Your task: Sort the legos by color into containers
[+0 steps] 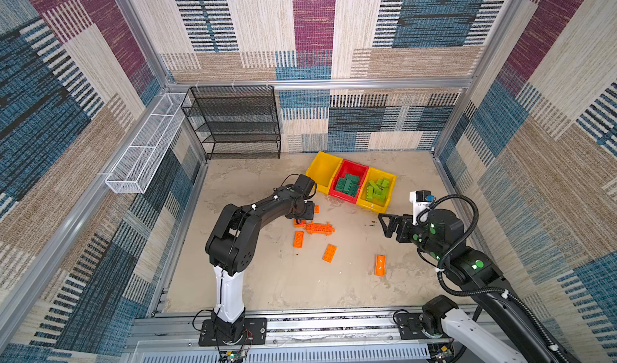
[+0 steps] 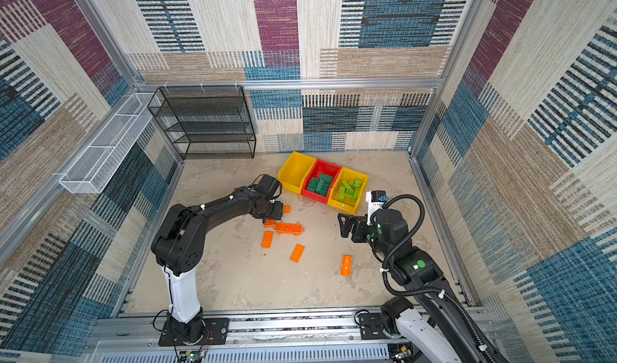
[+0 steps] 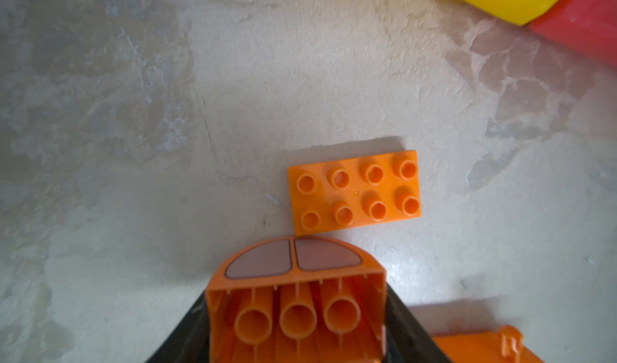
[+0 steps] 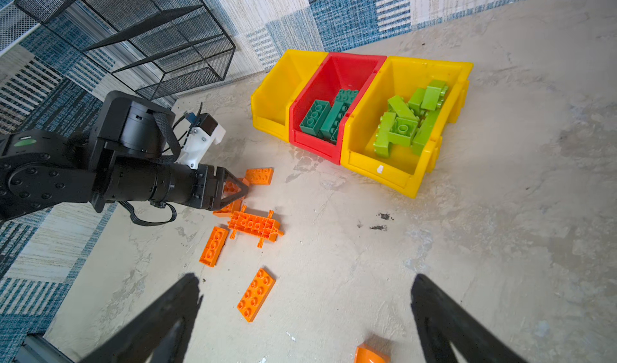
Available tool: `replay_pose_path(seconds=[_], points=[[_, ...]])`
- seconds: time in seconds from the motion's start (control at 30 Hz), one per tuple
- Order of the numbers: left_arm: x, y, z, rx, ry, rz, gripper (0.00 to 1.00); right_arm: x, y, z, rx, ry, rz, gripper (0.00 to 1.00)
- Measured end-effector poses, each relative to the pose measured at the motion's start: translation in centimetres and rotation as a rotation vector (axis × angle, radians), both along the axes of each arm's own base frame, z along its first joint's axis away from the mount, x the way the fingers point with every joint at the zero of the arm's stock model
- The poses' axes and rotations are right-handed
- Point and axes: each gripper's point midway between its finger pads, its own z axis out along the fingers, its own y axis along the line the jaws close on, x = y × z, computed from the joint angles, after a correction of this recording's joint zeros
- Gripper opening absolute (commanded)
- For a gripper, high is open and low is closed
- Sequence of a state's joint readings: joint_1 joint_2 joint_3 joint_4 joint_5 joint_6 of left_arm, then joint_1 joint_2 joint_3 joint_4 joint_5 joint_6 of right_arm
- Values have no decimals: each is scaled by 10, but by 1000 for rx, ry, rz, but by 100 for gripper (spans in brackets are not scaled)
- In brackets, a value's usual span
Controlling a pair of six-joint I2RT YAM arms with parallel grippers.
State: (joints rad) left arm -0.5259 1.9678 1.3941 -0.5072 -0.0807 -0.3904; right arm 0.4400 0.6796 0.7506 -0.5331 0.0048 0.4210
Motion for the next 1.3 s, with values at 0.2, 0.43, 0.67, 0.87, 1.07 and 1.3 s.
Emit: replay_pose_path(seconds=[0.2,0.43,0.67,0.87,1.07,1.3], points=[[27,-12,44,-18,-85,-7,52,3,0,6,-2,-5,-6,100],[99,-52,94,-69,-242,-55,55,12,2,2,-16,6,-16,100],[156,-82,91,-87,-331,-98,60,14,-1,-4,-31,14,-35,100],[189,-98,84,-113,-393,-108,83,17,-6,-5,-53,10,-64,100],[196,-97,78,-123,-393,-108,93,20,-9,-5,-71,10,-75,100],[143,-77,88,-76,-315,-103,93,20,-8,-6,-66,2,-73,100]])
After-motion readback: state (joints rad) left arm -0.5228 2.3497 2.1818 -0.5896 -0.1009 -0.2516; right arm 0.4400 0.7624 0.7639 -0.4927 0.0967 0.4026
